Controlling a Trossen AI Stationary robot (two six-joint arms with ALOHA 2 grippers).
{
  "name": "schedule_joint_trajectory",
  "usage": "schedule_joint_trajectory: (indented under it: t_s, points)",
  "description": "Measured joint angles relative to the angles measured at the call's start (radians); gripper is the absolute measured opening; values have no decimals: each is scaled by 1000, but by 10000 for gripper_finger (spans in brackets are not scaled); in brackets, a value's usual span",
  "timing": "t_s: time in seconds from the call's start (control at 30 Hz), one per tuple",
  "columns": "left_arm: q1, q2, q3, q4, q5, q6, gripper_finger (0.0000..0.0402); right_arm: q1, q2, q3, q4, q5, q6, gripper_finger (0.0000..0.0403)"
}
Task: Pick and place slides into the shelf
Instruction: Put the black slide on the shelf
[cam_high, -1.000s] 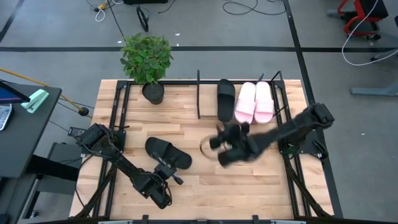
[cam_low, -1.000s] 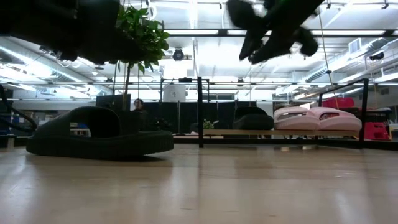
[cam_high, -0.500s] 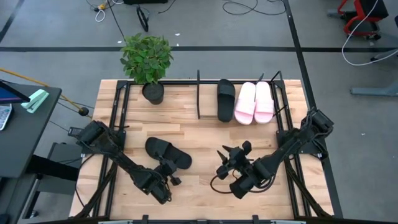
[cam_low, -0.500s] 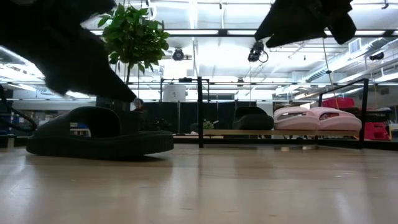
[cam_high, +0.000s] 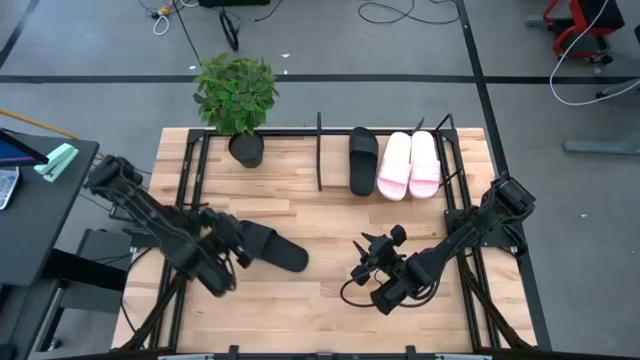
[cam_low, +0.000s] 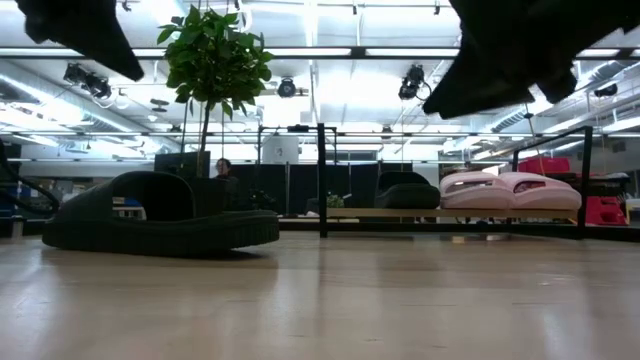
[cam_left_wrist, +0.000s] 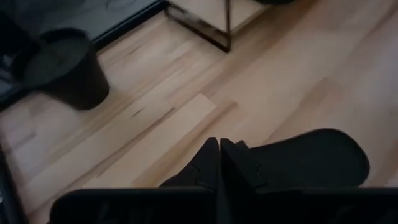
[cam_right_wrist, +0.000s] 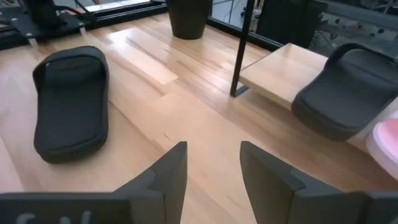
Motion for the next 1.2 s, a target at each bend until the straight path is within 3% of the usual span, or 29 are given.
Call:
schedule_joint_trajectory:
  t_s: [0.23,0.47,0.6,0.7,0.83,1.2]
  points:
    - [66,-129,0,-26,87,-41,7,0,0,-61,162,-25,-160,154]
    - [146,-93,-2,-25,148,-41,18,19,0,-83,199,-33,-230,154]
    - [190,-48,-2,62,116,-31,23,26,0,-105,203,-36,-209,153]
    - [232,-11,-2,239,76,91,14,34,0,-115,204,-37,-192,153]
    - [303,31,-2,402,106,274,5,41,0,-125,206,-37,-186,154]
    - [418,51,-2,287,175,325,15,41,0,-127,207,-56,-197,152]
